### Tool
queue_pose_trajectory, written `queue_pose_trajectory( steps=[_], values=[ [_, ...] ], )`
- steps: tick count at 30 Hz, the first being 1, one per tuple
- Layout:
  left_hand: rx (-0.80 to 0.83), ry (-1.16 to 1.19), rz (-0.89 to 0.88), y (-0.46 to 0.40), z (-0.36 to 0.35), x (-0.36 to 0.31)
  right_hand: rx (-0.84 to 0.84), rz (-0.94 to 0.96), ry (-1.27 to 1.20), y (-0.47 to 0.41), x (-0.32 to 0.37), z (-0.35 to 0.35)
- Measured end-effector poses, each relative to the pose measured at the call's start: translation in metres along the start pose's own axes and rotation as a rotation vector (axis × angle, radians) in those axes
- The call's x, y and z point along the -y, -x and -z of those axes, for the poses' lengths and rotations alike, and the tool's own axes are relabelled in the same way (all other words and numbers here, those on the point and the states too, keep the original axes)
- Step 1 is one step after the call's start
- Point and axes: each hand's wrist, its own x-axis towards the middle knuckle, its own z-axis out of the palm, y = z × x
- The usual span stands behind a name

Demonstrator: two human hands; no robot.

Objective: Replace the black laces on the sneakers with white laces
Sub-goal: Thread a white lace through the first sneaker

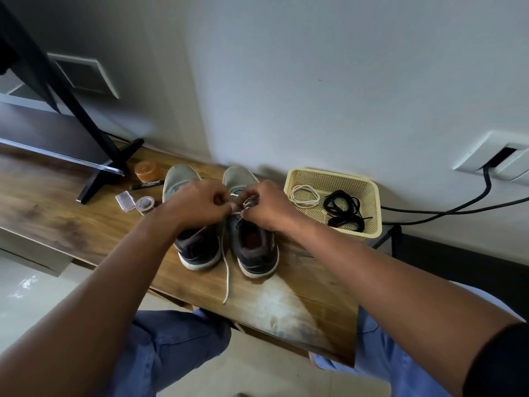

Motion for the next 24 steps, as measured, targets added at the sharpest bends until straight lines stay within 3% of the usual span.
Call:
queue_pose_trajectory(
  steps=[4,10,14,18,21,24],
  values=[
    [0.013,-0.213,0.013,-0.005,-0.007,-0.006,-0.018,0.021,-0.029,0.001,-0.006,0.000],
    [-0.148,0.071,0.197,-0.004,0.001,0.000,-0.020,0.027,-0.044,0.001,-0.005,0.001],
    [-0.095,-0.020,0.211,-0.003,-0.002,0.004,-0.008,0.045,-0.020,0.001,-0.003,-0.001],
    [-0.193,-0.233,0.281,-0.005,-0.004,0.006,0.032,0.000,-0.049,-0.002,-0.004,0.002],
    [-0.245,-0.306,0.239,-0.004,-0.012,-0.009,0.105,-0.061,-0.057,-0.004,-0.003,0.010],
    [-0.165,-0.372,0.177,-0.006,-0.020,-0.015,0.187,-0.058,0.012,-0.004,0.000,0.014]
  ],
)
